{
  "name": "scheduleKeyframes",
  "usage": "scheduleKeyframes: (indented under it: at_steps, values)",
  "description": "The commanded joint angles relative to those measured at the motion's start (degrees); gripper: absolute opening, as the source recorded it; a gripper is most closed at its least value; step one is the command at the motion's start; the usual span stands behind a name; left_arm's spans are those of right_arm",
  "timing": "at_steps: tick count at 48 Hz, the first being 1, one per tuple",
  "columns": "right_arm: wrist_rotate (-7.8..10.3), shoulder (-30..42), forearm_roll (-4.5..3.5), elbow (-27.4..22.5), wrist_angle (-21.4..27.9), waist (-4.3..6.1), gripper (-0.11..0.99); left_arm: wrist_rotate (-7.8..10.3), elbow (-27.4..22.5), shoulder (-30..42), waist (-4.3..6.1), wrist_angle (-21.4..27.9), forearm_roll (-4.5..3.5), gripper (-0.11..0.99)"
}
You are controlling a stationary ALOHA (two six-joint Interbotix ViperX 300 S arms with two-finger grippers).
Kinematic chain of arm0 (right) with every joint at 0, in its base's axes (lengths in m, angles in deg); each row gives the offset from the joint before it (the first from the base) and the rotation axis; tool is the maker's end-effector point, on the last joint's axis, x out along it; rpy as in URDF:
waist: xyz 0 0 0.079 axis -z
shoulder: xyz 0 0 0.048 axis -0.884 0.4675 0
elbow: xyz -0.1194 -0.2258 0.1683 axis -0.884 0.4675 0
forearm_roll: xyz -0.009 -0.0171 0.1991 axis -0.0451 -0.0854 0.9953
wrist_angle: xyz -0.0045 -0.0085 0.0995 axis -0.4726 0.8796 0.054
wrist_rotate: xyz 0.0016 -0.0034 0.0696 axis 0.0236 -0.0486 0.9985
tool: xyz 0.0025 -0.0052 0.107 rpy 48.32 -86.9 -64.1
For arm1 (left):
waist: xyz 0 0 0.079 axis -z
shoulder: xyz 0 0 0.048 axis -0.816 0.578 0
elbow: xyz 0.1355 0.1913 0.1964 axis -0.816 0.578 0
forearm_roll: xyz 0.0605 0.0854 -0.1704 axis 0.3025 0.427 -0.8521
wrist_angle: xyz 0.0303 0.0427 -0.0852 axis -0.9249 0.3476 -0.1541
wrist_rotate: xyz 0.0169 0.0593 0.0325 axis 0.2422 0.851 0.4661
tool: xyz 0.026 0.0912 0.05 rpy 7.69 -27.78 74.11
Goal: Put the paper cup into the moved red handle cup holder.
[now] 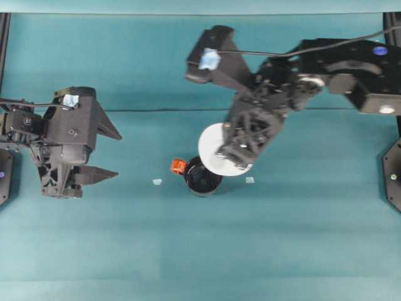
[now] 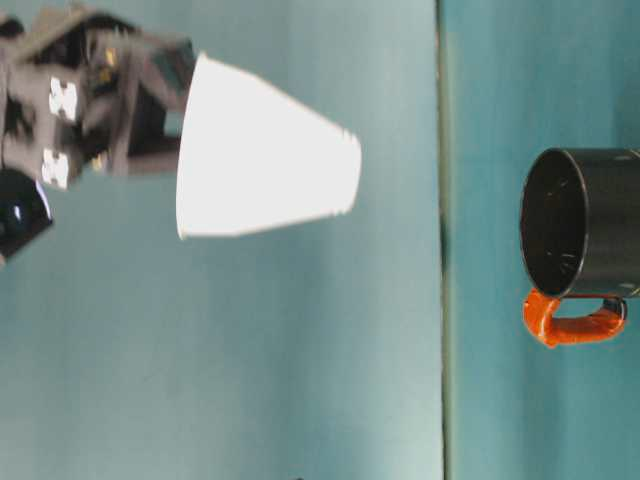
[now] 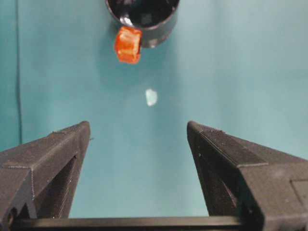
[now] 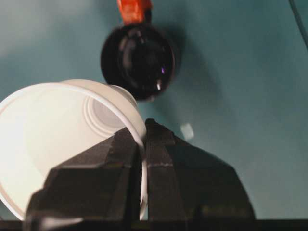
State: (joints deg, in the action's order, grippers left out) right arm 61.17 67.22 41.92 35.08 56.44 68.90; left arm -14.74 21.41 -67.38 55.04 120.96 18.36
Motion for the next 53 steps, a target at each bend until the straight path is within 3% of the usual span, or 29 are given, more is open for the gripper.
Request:
scheduleKeyframes:
  at_steps: [1,20,29,48,53]
  values:
    - [-0.62,2.02,-0.26,-1.49,-1.23,-0.26,-0.1,-0.09,-0.53,-0.26,0.09,-0.26,0.09,0.85]
    - [-0.7,9.49,-1.85,-0.79,-4.75,-0.88,-0.1,-0.09,-0.44,-0.26,0.09,-0.26,0.09,0.85]
    - [-0.7,11.87,-1.93,0.53,-7.21,-1.76,-0.1,-0.09,-0.44,-0.26,0.09,-0.26,0.09,0.85]
    - [-0.53,12.83,-2.02,4.22,-12.39,-2.11,-0.1,-0.09,-0.44,-0.26,0.09,-0.26,0.09,0.85]
    - [-0.62,12.92,-2.55,4.13,-12.39,-2.11,-0.1,-0.09,-0.44,-0.26,0.09,-0.26,0.09,0.85]
